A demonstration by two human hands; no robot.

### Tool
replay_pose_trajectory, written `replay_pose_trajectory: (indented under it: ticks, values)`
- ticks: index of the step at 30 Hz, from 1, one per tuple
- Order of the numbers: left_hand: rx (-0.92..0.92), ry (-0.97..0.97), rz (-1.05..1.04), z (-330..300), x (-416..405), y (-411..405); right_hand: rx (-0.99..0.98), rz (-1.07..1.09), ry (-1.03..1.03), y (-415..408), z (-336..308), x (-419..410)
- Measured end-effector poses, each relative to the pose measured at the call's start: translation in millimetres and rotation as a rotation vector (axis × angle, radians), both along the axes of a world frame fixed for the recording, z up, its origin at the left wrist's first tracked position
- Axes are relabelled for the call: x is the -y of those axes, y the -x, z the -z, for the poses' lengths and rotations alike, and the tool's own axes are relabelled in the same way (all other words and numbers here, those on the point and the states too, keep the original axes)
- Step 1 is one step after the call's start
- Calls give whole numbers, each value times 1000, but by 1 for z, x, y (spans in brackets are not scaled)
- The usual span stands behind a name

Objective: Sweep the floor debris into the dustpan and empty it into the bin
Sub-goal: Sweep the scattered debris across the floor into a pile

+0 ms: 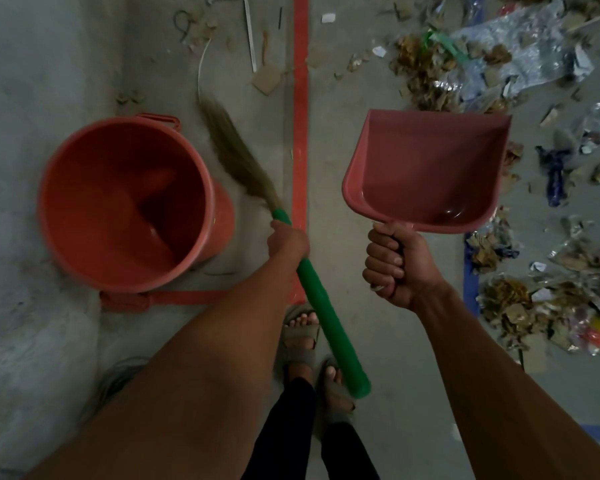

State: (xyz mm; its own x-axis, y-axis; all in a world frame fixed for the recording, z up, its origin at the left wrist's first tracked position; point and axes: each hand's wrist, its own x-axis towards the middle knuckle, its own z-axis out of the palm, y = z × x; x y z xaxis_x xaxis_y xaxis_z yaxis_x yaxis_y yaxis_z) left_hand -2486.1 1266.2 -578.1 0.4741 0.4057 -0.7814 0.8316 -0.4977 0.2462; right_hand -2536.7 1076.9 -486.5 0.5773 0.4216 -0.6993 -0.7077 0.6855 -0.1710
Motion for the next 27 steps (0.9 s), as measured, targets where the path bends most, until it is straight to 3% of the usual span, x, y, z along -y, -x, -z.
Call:
replay_pose_trajectory:
  ticks: [5,10,14,18,20,23,27]
  values:
    - [133,152,306,9,-13,-4,-19,-8,3,7,3,-2]
    - [334,180,298,-4,-24,-1,-33,-13,23,8,-2,-3]
    - [453,7,73,-11,-15,-6,-18,-28,30,-1,-5,-8]
    - [269,-9,-264,-16,-6,-35,4,-47,11,-12,-3,-15]
    - [164,49,-331,-9,-11,-51,12,-36,-9,-18,0,-16]
    - [82,124,-163,8,-24,-59,37,0,-36,-27,3,-14]
    - [126,169,287,9,-36,-58,49,30,-36,-31,4,-4]
